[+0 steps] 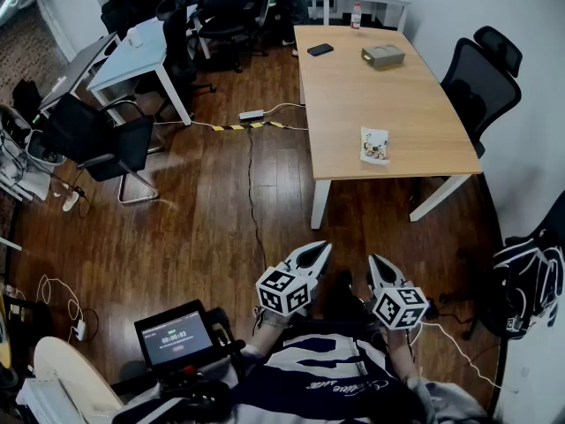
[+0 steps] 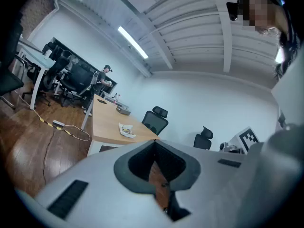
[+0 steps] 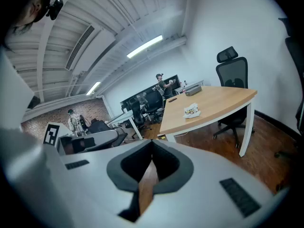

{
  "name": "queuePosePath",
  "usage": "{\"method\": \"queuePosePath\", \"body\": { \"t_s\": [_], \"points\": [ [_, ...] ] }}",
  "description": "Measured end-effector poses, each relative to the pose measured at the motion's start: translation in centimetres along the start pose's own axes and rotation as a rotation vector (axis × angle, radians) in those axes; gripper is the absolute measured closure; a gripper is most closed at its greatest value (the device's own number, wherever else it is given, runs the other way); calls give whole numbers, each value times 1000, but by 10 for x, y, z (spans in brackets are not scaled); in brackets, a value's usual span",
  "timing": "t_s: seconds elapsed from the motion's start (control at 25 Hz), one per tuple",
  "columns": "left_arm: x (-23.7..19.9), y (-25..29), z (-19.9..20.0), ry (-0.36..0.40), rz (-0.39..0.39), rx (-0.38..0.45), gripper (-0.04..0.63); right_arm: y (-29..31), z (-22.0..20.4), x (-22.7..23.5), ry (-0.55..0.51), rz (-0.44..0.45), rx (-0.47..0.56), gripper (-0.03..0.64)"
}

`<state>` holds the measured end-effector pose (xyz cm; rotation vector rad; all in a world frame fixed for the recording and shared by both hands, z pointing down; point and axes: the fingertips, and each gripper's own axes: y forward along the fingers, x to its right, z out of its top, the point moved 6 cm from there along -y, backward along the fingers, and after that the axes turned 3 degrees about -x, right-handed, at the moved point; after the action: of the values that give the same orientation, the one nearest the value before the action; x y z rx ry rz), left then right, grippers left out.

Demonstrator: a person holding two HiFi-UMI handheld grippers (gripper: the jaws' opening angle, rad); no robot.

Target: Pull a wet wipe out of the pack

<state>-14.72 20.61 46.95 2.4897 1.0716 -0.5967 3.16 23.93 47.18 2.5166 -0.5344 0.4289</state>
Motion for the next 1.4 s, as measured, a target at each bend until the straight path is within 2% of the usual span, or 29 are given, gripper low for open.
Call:
{"method": "queuePosePath", "body": {
  "t_s": [0.32,0.52,0.64,0.8,1.08,1.24,1.4],
  "points": [
    [-42,58,22,-4,72,1,592,60,32,46,-26,36,-31,618],
    [-53,129,46,-22,118,35,592,89,82,101,-112,67,-51,618],
    [-52,171,55,-16,136,27,592,101,107,143,-82,75,-46,618],
    [-54,208,52,-15,182,-12,592,118,124,188,-23,96,-62,618],
    [-73,234,44,-28,261,-105,592,146,122,225,36,121,-109,618],
    [-87,254,45,-18,266,-169,592,152,122,239,65,102,-121,618],
    [-104,283,48,25,243,-239,592,151,125,255,84,62,-115,618]
  ]
}}
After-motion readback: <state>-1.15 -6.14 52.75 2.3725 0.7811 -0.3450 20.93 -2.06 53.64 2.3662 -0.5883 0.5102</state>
